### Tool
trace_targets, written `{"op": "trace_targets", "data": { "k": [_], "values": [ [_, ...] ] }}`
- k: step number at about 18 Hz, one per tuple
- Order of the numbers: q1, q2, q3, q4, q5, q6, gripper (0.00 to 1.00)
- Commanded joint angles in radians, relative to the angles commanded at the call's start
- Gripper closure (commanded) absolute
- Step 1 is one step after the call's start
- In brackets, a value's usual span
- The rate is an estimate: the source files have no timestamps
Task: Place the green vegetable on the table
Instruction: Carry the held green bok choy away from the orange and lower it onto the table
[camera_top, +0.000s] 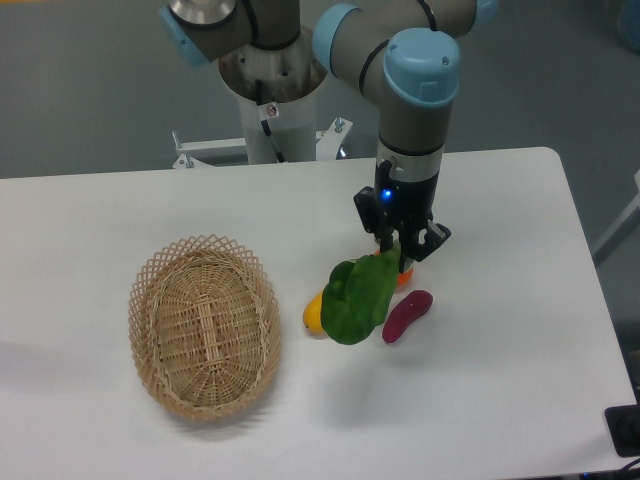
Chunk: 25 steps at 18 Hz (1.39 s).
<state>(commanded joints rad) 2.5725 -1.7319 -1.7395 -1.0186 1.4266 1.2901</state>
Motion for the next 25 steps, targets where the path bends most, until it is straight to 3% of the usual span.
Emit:
{"op": "trace_targets", "data": {
  "k": [9,17,21,25],
  "values": [
    [0.023,-0.002,-0.023,0.012,0.008,0.029,0.63],
    [0.193,-0.009,-0.057,0.012,0.009,0.351,0.63],
    [0.282,-0.064,-0.061,0.024,0.008,0.523,0.63],
    [0.318,-0.132,-0.055,0.116,0.009,0.592,0.63]
  ]
}}
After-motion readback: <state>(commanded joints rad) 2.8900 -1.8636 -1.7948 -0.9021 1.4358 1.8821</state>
